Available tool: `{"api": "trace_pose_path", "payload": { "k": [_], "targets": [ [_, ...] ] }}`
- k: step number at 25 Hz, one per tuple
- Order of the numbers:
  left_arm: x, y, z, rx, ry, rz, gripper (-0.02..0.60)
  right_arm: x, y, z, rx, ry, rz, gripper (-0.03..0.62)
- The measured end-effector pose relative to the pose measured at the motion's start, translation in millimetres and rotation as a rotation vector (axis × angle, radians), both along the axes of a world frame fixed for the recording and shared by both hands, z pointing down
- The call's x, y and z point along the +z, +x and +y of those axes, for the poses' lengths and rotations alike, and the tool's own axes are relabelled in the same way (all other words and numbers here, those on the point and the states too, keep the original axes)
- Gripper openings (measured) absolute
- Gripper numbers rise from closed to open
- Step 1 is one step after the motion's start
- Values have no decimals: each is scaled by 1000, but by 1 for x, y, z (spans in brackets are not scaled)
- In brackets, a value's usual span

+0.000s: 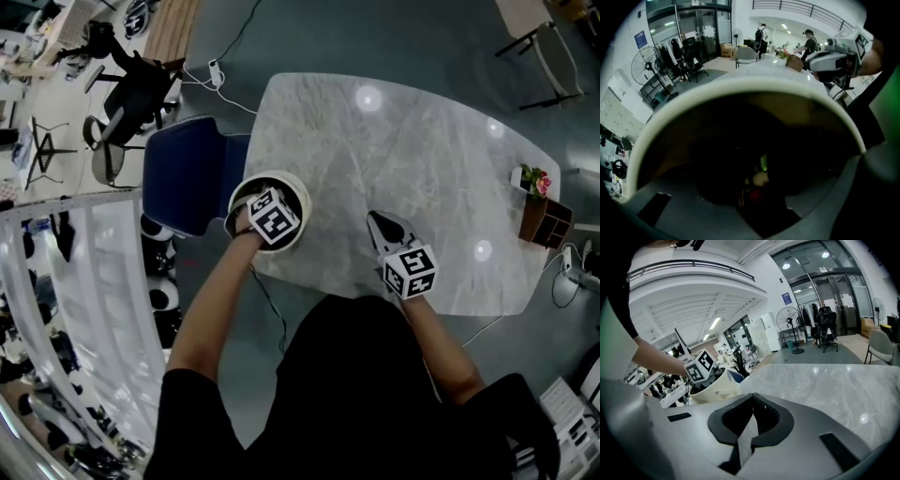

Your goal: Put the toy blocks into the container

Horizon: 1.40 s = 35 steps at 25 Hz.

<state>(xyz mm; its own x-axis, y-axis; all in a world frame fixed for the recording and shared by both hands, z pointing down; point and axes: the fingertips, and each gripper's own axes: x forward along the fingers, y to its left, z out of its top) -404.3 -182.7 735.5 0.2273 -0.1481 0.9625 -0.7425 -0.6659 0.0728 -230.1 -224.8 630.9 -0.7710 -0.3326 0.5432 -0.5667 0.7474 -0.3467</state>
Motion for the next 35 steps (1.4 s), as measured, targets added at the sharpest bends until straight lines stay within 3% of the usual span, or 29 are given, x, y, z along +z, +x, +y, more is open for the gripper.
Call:
{"api": "trace_pose_path", "payload": {
  "k": [9,17,23,30,35],
  "targets": [
    [-55,-16,10,-64,97,-33,184,-30,-4,12,-50,55,-18,0],
    [-133,-22,40,-216,279,17,183,-69,4,38,-87,125,-39,0],
    [-197,1,94,-310,425,131,169,-94,32,81,-70,134,-54,0],
    [-243,44,171,-417,617,297,84,-115,79,143,-98,176,-24,0],
    [-255,91,206,-544,774,493,18,-125,134,178,-61,207,39,0]
  ]
}}
